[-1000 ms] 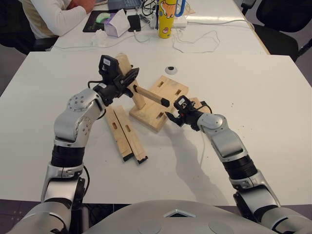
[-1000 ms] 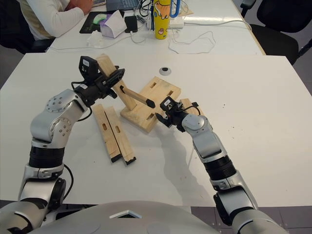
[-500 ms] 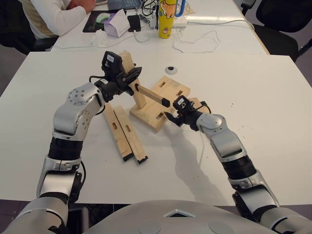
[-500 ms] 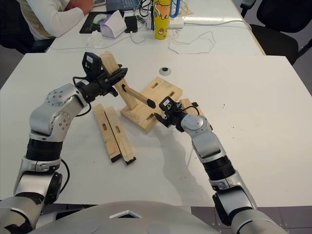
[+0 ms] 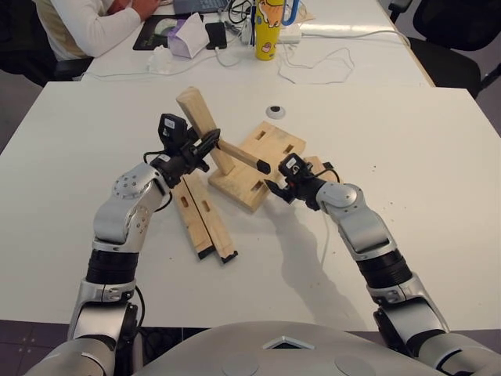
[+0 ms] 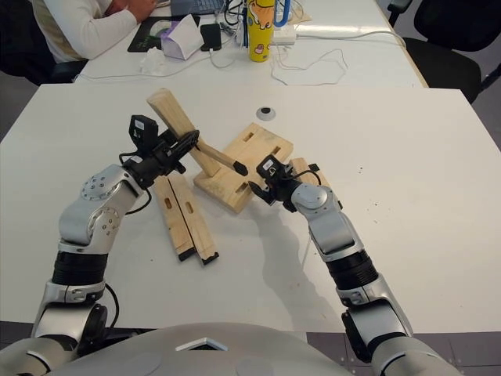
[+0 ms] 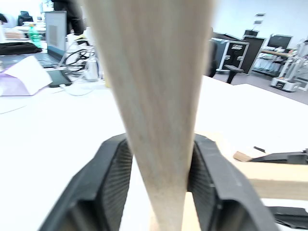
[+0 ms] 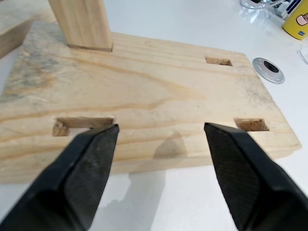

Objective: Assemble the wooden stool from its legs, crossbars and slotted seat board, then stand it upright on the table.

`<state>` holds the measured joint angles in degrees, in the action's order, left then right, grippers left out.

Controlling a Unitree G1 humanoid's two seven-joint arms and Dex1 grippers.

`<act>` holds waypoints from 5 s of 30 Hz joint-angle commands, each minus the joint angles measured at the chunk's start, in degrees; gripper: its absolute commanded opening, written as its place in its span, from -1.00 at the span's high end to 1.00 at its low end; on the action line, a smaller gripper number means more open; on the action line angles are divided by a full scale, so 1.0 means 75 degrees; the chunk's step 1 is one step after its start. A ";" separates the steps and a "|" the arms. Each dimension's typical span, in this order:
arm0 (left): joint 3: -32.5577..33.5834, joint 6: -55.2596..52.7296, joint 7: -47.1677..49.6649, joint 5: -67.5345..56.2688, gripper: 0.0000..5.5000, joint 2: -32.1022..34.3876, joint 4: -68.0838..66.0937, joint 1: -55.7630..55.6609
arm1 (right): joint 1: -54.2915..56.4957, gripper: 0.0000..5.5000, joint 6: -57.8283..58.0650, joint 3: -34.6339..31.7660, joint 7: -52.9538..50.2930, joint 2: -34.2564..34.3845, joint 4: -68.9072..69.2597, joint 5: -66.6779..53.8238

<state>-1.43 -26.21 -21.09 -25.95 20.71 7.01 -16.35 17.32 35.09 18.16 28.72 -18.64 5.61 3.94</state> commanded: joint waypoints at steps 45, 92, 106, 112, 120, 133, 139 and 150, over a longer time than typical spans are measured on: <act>0.1003 -0.2415 -0.1311 -0.0696 0.03 0.2094 -0.0241 0.1928 | -0.0279 -0.20 0.0083 -0.0232 -0.0110 -0.0037 0.0196 -0.0021; 0.1430 -0.1821 0.0584 0.1464 -0.43 0.0625 -0.1033 0.0554 | -0.0348 -0.20 -0.0106 -0.0054 -0.0155 -0.0100 0.0122 0.0139; 0.0760 -0.2122 0.1035 0.1981 -0.48 0.0124 -0.0912 0.0738 | -0.0399 -0.20 -0.0167 0.0028 -0.0248 -0.0062 0.0122 0.0221; 0.0587 -0.1892 0.1017 0.2371 -0.48 0.0212 -0.0916 0.0834 | -0.0465 -0.20 -0.0160 0.0010 -0.0264 -0.0088 0.0176 0.0224; 0.0673 -0.1910 0.0856 0.2423 -0.11 0.0284 -0.1024 0.0690 | -0.0420 -0.20 -0.0173 0.0008 -0.0275 -0.0080 0.0142 0.0231; 0.0274 -0.1200 -0.0540 0.2570 0.57 0.1082 -0.2739 0.0541 | -0.0348 -0.20 -0.0188 0.0022 -0.0265 -0.0045 0.0057 0.0224; -0.0292 0.0237 -0.1496 0.3069 0.57 0.1614 -0.4600 -0.0148 | -0.0289 -0.20 -0.0210 0.0020 -0.0235 -0.0047 -0.0004 0.0217; 0.0140 0.1571 -0.1361 0.3166 0.10 0.1767 -0.5928 -0.1908 | -0.0323 -0.20 -0.0205 0.0039 -0.0272 0.0003 0.0025 0.0238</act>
<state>-3.75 -14.41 -33.45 -0.46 34.47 -39.21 -29.05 14.92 33.02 18.38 26.77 -18.65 6.07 5.39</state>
